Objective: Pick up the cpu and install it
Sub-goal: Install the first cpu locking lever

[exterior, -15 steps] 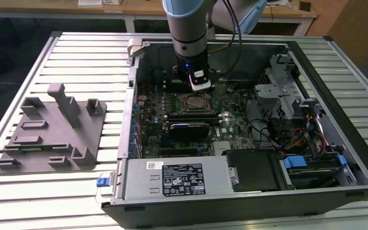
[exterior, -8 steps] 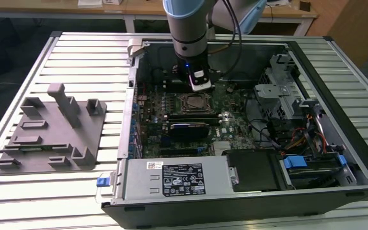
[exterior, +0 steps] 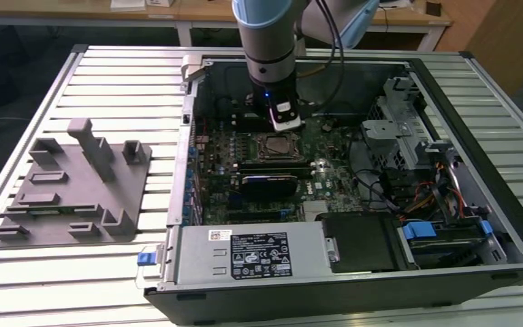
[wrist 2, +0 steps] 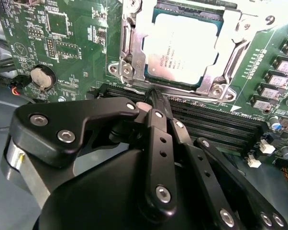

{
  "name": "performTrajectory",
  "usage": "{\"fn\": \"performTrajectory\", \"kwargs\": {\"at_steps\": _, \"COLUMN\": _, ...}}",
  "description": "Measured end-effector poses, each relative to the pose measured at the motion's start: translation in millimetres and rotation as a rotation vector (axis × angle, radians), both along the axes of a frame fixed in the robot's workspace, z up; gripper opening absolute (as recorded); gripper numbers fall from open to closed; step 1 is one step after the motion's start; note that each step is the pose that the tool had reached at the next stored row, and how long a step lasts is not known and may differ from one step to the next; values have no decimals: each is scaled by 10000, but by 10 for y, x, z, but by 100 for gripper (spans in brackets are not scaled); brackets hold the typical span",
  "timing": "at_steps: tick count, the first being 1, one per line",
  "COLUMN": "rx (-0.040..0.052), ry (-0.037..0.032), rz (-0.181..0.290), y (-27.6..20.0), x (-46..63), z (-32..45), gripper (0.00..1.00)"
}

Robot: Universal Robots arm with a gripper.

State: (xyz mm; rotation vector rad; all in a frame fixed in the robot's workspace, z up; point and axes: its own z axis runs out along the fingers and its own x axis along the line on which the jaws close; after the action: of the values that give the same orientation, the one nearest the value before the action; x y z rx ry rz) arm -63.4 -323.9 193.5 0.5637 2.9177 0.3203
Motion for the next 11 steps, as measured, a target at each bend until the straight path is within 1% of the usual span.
{"fn": "performTrajectory", "kwargs": {"at_steps": 3, "rx": 1, "ry": -1, "rz": 0, "y": -12, "x": 3, "z": -4, "gripper": 11}}
{"fn": "performTrajectory", "kwargs": {"at_steps": 11, "rx": 2, "ry": -2, "rz": 1, "y": -21, "x": 9, "z": -7, "gripper": 11}}
